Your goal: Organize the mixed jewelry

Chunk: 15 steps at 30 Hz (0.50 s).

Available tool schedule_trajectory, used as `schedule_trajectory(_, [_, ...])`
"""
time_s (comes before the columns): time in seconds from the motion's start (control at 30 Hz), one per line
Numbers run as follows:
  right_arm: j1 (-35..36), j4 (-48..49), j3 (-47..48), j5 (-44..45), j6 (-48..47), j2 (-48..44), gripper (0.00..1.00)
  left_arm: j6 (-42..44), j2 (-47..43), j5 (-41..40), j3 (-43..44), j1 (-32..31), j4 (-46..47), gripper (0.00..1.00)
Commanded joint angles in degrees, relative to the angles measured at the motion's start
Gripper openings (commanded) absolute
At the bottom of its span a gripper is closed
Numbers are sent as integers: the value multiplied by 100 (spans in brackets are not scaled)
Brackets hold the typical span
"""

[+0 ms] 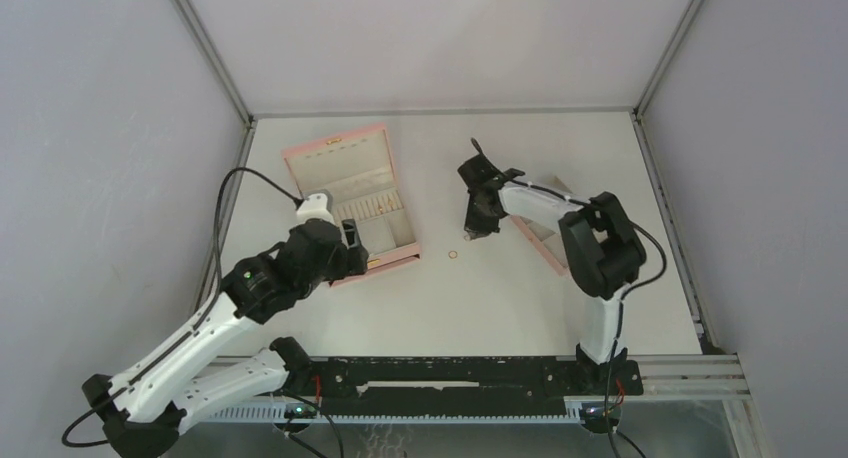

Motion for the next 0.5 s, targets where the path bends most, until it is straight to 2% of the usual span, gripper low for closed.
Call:
schedule_trajectory(0.0, [-91, 632, -771, -813, -930, -1257, 0, -135, 437, 943, 176, -6, 800, 77])
schedule_trajectory(0.17, [4, 1226, -1830, -1394, -1157, -2577, 0, -577, 834, 1873, 26, -9, 1978, 75])
schedule_trajectory(0.33, [330, 1637, -2314, -1375, -864, -3505, 0, -1255, 1355, 2438, -182, -10, 2966, 74])
schedule_trajectory(0.47, [748, 2016, -2443, -1125, -644, -3874, 0, -1748, 1728, 2777, -384, 3, 3660, 73])
